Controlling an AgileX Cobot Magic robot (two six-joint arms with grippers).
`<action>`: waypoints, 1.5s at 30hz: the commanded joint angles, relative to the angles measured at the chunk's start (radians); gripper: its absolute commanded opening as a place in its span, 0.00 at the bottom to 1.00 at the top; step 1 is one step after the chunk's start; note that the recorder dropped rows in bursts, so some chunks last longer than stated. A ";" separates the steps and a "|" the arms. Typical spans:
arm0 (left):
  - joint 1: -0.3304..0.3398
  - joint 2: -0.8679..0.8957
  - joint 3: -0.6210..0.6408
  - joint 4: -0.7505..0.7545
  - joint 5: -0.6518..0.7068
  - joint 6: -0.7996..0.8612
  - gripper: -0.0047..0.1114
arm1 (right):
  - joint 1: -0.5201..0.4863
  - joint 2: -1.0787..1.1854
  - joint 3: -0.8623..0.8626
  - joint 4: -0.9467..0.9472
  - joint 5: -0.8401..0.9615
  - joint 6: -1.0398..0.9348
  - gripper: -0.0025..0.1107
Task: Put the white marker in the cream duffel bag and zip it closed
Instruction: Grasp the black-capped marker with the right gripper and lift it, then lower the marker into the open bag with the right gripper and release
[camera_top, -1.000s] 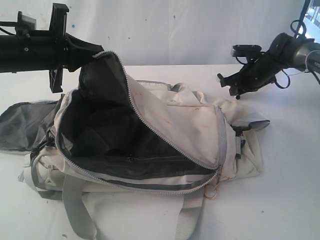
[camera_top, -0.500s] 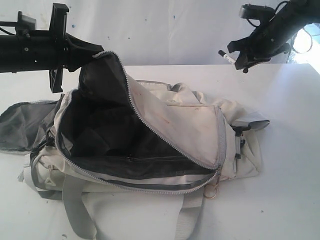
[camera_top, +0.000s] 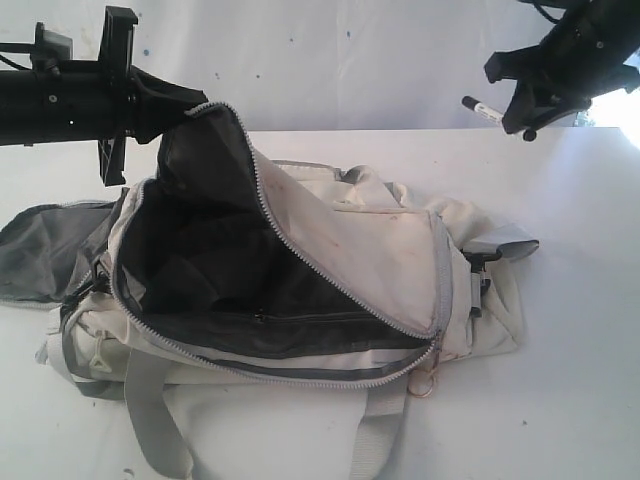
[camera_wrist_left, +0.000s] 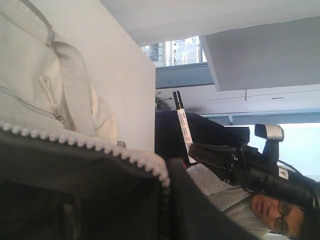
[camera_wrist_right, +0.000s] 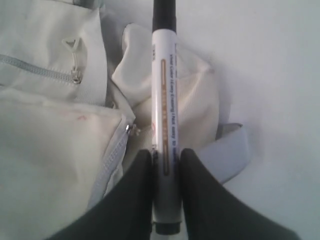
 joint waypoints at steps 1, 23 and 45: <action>-0.003 -0.001 -0.006 -0.023 0.003 0.007 0.04 | 0.013 -0.155 0.182 -0.004 -0.071 0.010 0.02; -0.003 -0.001 -0.006 -0.023 0.003 0.004 0.04 | 0.203 -0.631 0.821 0.125 -0.221 -0.094 0.02; -0.003 -0.001 -0.006 -0.023 0.007 0.004 0.04 | 0.615 -0.587 0.951 0.412 -0.605 -0.290 0.02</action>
